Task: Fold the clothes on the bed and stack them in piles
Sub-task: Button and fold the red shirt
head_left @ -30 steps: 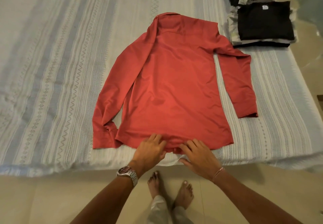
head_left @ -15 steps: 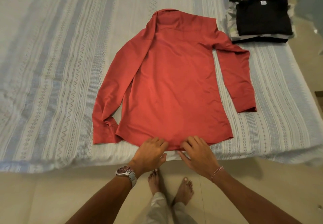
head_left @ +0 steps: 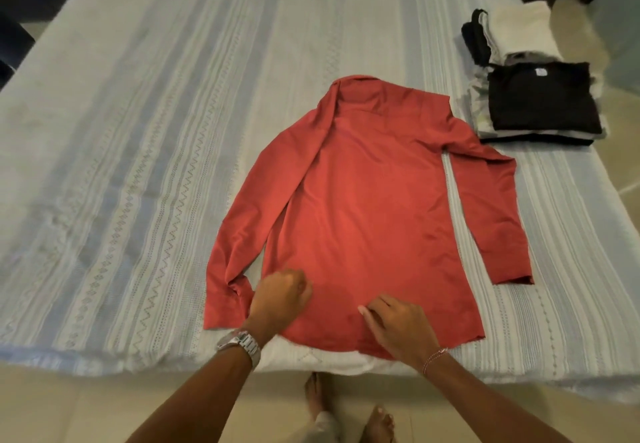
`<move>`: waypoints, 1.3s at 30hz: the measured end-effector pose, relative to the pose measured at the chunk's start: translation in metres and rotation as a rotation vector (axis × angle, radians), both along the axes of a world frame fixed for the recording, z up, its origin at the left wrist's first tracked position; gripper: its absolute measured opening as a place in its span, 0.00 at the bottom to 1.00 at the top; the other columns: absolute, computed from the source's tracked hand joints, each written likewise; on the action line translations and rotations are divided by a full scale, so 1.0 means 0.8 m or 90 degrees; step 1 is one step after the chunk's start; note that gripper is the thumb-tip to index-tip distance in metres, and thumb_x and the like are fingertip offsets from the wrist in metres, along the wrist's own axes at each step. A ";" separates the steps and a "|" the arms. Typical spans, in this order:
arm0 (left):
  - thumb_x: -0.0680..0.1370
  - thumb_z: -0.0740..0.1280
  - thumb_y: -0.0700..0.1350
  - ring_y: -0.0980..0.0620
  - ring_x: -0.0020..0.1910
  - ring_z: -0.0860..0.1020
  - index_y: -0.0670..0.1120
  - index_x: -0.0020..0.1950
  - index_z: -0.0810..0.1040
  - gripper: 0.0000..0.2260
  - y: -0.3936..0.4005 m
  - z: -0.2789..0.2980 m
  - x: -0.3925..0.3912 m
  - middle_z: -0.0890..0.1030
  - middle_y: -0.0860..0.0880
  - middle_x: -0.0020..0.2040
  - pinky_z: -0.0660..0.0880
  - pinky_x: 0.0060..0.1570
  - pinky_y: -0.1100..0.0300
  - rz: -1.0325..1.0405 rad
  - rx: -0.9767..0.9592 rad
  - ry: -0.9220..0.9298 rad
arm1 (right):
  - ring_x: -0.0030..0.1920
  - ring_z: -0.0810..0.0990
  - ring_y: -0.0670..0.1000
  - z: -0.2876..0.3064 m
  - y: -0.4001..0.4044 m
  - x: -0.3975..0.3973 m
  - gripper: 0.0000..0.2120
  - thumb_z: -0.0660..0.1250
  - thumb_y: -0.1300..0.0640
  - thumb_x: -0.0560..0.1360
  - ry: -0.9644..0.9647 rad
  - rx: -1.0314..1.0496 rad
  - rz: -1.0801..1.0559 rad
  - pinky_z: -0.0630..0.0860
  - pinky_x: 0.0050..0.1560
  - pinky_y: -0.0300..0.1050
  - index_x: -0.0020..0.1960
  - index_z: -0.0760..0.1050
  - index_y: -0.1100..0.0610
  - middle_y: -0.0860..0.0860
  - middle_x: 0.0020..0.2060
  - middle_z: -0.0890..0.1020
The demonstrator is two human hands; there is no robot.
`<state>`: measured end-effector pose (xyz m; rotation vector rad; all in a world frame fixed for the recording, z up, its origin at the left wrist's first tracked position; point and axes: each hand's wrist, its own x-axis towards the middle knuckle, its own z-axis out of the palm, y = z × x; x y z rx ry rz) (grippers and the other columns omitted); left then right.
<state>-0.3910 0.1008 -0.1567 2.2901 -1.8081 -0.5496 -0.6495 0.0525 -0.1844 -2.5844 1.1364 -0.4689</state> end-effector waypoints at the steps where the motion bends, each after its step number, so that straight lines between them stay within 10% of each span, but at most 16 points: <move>1: 0.77 0.67 0.51 0.42 0.36 0.79 0.47 0.36 0.71 0.13 -0.012 0.002 0.016 0.80 0.47 0.36 0.74 0.35 0.51 0.039 -0.021 -0.015 | 0.28 0.76 0.50 0.004 -0.017 0.011 0.15 0.63 0.45 0.81 -0.007 0.035 -0.008 0.71 0.24 0.46 0.38 0.75 0.51 0.46 0.32 0.75; 7: 0.73 0.72 0.56 0.39 0.45 0.77 0.43 0.45 0.76 0.16 -0.085 0.001 0.091 0.79 0.43 0.45 0.76 0.39 0.47 0.104 0.030 -0.145 | 0.41 0.82 0.46 0.027 -0.148 0.133 0.05 0.69 0.53 0.79 -0.089 0.370 -0.093 0.75 0.45 0.41 0.50 0.82 0.53 0.46 0.41 0.85; 13: 0.74 0.66 0.59 0.43 0.50 0.77 0.46 0.51 0.75 0.17 -0.149 -0.027 0.120 0.77 0.46 0.49 0.74 0.40 0.50 0.085 0.096 -0.168 | 0.55 0.83 0.55 0.004 -0.283 0.303 0.24 0.71 0.49 0.78 -0.249 0.552 -0.330 0.77 0.60 0.50 0.67 0.74 0.63 0.54 0.55 0.84; 17: 0.76 0.62 0.57 0.44 0.50 0.79 0.47 0.53 0.75 0.15 -0.191 -0.034 0.139 0.79 0.47 0.51 0.74 0.43 0.50 0.079 0.094 -0.162 | 0.46 0.84 0.58 -0.031 -0.379 0.368 0.28 0.71 0.33 0.65 -0.380 0.572 -0.524 0.81 0.52 0.58 0.51 0.75 0.55 0.57 0.46 0.85; 20: 0.79 0.60 0.54 0.44 0.49 0.81 0.48 0.53 0.75 0.12 -0.220 -0.030 0.162 0.81 0.48 0.50 0.74 0.44 0.51 0.112 0.079 -0.098 | 0.36 0.78 0.55 -0.026 -0.421 0.383 0.17 0.72 0.44 0.72 -0.363 0.559 -0.550 0.73 0.39 0.49 0.36 0.77 0.57 0.53 0.33 0.80; 27: 0.80 0.64 0.49 0.45 0.25 0.74 0.45 0.36 0.74 0.14 -0.268 -0.012 0.257 0.78 0.46 0.28 0.68 0.28 0.56 0.222 -0.105 0.067 | 0.33 0.62 0.50 0.001 -0.471 0.426 0.21 0.70 0.47 0.75 -0.386 0.507 -0.470 0.61 0.34 0.46 0.31 0.63 0.52 0.49 0.29 0.63; 33: 0.79 0.66 0.40 0.50 0.25 0.74 0.41 0.34 0.76 0.13 -0.309 0.005 0.365 0.76 0.49 0.26 0.70 0.27 0.53 0.275 -0.181 0.135 | 0.31 0.68 0.50 0.013 -0.517 0.489 0.18 0.69 0.50 0.78 -0.379 0.501 -0.403 0.64 0.35 0.46 0.32 0.72 0.55 0.51 0.28 0.71; 39: 0.82 0.65 0.43 0.44 0.32 0.76 0.42 0.41 0.76 0.11 -0.352 0.002 0.442 0.76 0.48 0.32 0.70 0.35 0.53 0.239 -0.153 0.071 | 0.58 0.81 0.59 0.005 -0.543 0.515 0.16 0.62 0.55 0.83 -0.307 0.559 -0.295 0.75 0.65 0.56 0.56 0.78 0.69 0.61 0.55 0.84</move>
